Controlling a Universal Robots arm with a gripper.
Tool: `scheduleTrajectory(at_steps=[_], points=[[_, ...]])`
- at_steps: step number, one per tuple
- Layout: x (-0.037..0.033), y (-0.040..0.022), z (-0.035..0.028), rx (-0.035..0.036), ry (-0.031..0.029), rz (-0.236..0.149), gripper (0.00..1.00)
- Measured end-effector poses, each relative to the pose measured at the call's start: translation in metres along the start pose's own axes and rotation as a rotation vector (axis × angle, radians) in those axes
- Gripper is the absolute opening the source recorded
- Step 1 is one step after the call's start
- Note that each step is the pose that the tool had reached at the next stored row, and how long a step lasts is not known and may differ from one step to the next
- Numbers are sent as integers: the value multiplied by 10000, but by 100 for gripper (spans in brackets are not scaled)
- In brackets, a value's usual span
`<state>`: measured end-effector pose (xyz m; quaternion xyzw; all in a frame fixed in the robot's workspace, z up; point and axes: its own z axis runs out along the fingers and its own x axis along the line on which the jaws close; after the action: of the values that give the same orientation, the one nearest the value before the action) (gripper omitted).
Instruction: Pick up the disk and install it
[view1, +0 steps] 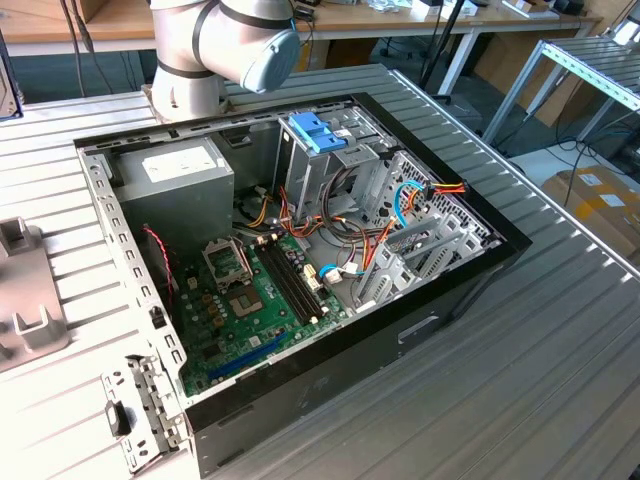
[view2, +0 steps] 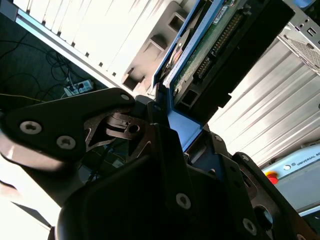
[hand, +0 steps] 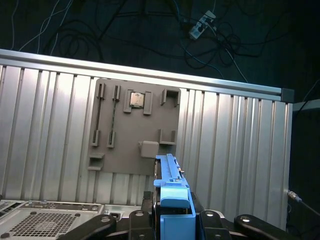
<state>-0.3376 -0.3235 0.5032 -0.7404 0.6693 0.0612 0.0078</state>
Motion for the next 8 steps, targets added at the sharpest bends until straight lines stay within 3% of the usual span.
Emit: scheduleTrajectory(at_steps=[8], points=[[17, -38, 5, 0, 0, -1, 37]])
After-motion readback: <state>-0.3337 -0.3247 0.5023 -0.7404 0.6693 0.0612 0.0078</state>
